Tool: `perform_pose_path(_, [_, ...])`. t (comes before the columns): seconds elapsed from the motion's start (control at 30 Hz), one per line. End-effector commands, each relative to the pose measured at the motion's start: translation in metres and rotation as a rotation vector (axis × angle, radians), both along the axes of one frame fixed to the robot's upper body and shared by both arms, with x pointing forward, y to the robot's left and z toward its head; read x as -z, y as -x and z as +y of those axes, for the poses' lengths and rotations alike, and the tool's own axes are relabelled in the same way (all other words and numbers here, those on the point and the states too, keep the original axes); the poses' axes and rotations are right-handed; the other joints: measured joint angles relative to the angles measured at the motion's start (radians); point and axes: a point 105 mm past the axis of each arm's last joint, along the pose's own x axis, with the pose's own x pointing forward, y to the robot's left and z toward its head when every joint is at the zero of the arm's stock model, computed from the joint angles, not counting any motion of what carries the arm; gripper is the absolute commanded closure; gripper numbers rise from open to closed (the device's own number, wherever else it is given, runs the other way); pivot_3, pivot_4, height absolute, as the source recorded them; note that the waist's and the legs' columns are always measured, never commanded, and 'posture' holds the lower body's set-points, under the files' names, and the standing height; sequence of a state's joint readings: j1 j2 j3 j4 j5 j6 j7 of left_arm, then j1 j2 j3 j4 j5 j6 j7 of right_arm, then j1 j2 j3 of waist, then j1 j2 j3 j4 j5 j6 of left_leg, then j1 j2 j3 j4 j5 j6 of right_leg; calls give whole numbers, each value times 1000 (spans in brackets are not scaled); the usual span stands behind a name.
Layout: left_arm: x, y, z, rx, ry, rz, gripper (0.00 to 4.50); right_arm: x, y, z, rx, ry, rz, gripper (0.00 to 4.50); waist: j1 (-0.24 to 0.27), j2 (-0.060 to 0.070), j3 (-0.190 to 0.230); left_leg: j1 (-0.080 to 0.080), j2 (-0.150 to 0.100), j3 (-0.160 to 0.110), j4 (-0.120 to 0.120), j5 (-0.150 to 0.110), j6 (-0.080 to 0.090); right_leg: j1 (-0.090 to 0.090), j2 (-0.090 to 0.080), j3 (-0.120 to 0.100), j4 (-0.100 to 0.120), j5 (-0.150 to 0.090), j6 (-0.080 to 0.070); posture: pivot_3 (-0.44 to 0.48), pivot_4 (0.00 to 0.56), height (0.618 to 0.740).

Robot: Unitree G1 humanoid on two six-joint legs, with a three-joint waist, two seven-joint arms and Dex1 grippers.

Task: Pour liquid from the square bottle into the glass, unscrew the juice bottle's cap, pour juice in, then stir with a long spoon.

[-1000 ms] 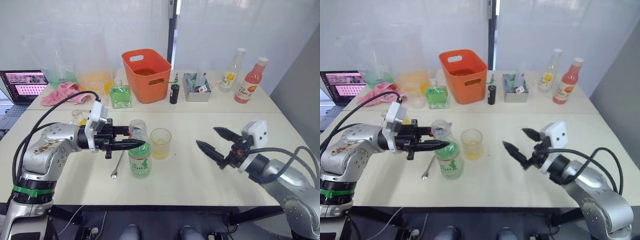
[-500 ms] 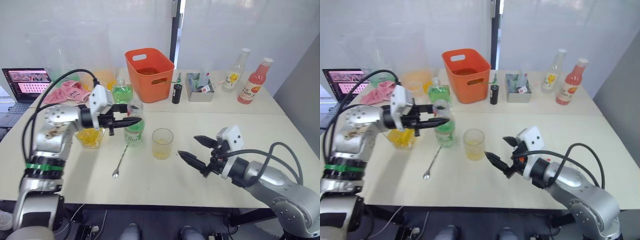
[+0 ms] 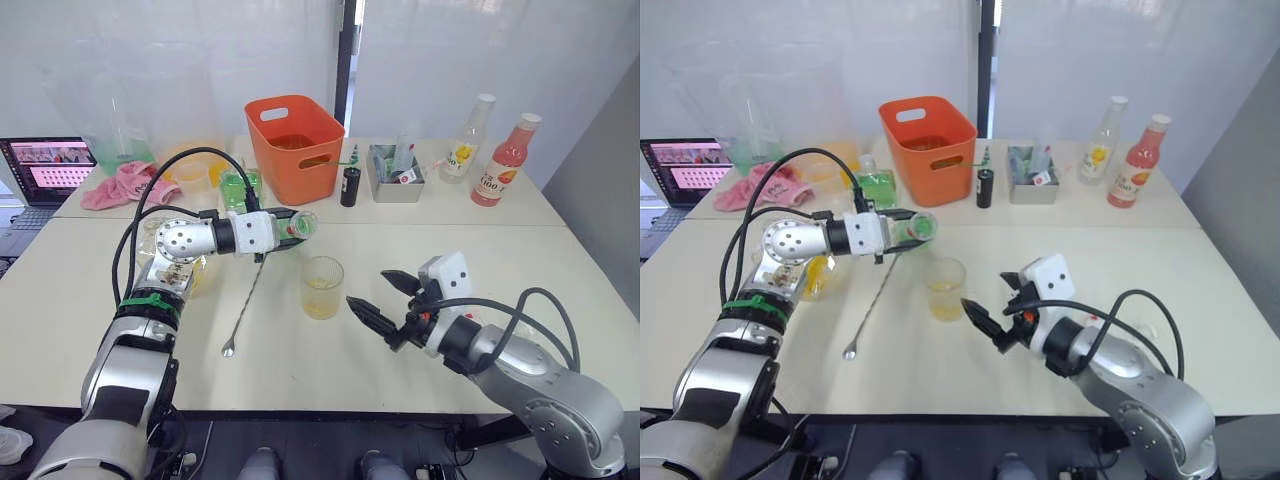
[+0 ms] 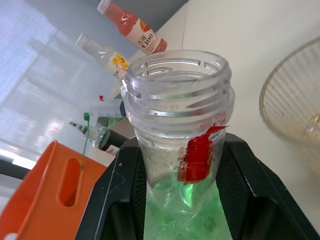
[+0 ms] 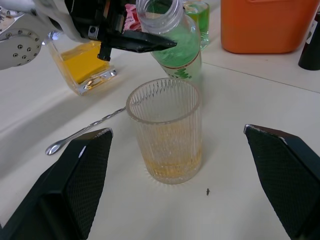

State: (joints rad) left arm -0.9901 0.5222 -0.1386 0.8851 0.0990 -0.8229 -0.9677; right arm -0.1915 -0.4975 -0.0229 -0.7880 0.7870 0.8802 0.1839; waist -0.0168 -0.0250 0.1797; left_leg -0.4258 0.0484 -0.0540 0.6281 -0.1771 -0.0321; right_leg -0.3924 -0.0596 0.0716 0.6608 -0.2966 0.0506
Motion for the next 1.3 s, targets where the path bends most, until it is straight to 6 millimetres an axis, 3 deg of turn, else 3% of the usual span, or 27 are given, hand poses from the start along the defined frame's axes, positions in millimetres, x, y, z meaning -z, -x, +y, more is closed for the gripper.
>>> perform_pose_path(0.03, [-26,0,-3,2,8,-183,2748,-16,4,2,2,-15,-73,44,1,0,0,0,0,0,0,0,0,0,0,0,0,0,0,0,150,739])
perform_pose_path(1.3, [-22,5,-19,79,-155,-569,2748,-14,4,7,10,-40,-60,44,2,0,0,0,-1,0,0,0,-1,0,0,0,2,0,0,0,150,739])
